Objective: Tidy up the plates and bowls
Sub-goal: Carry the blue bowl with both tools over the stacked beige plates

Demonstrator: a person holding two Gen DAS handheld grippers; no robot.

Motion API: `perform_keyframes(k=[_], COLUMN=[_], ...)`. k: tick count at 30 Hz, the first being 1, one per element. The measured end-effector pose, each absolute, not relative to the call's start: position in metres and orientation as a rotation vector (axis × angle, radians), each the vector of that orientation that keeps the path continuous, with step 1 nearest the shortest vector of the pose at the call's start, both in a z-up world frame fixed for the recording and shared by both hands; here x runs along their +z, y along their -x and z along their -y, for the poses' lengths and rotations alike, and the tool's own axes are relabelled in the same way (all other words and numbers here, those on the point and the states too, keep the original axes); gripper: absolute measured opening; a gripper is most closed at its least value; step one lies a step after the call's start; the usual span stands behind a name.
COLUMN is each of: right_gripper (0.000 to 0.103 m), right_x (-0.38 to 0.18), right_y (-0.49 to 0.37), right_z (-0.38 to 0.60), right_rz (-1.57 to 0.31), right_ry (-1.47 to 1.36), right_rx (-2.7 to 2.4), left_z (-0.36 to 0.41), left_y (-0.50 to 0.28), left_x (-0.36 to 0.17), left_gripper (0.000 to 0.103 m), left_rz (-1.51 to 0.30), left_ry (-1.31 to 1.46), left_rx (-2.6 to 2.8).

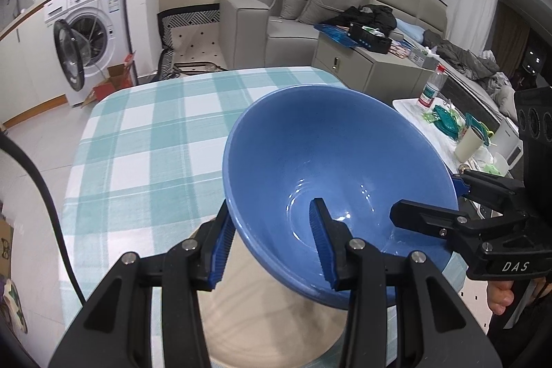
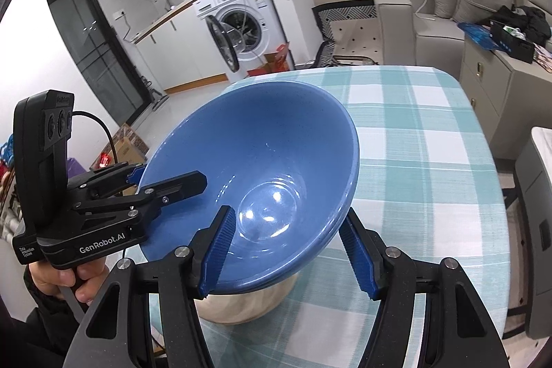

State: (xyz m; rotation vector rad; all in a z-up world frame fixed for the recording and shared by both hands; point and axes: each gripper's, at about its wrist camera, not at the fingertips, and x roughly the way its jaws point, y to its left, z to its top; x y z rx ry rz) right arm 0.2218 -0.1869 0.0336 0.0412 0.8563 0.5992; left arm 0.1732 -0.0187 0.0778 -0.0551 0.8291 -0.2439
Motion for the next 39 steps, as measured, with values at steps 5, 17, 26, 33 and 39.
perform_keyframes(k=[5, 17, 26, 33, 39], right_gripper=[0.064, 0.064, 0.064, 0.064, 0.064], right_x=[0.031, 0.019, -0.001, -0.012, -0.015], right_y=[-0.219, -0.212, -0.217, -0.220, -0.224], right_z=[0.169, 0.139, 0.130, 0.126, 0.121], right_rz=[-0.874, -0.909, -0.951, -0.971, -0.965], right_ry=[-0.026, 0.013, 0.022, 0.030, 0.039], right_rx=[0.634, 0.681, 0.687, 0.691, 0.693], left_z=[0.003, -0.022, -0.028, -0.031, -0.031], left_y=[-0.164, -0.149, -0.149, -0.152, -0.154], left_x=[0.075, 0.062, 0.042, 0.030, 0.022], left_gripper=[0.042, 0.042, 0.042, 0.042, 0.042], left_rz=[-0.836, -0.852, -0.885, -0.902, -0.910], left_ry=[0.072, 0.096, 0.110, 0.115, 0.106], left_rx=[-0.213, -0.162, -0.146, -0.136, -0.122])
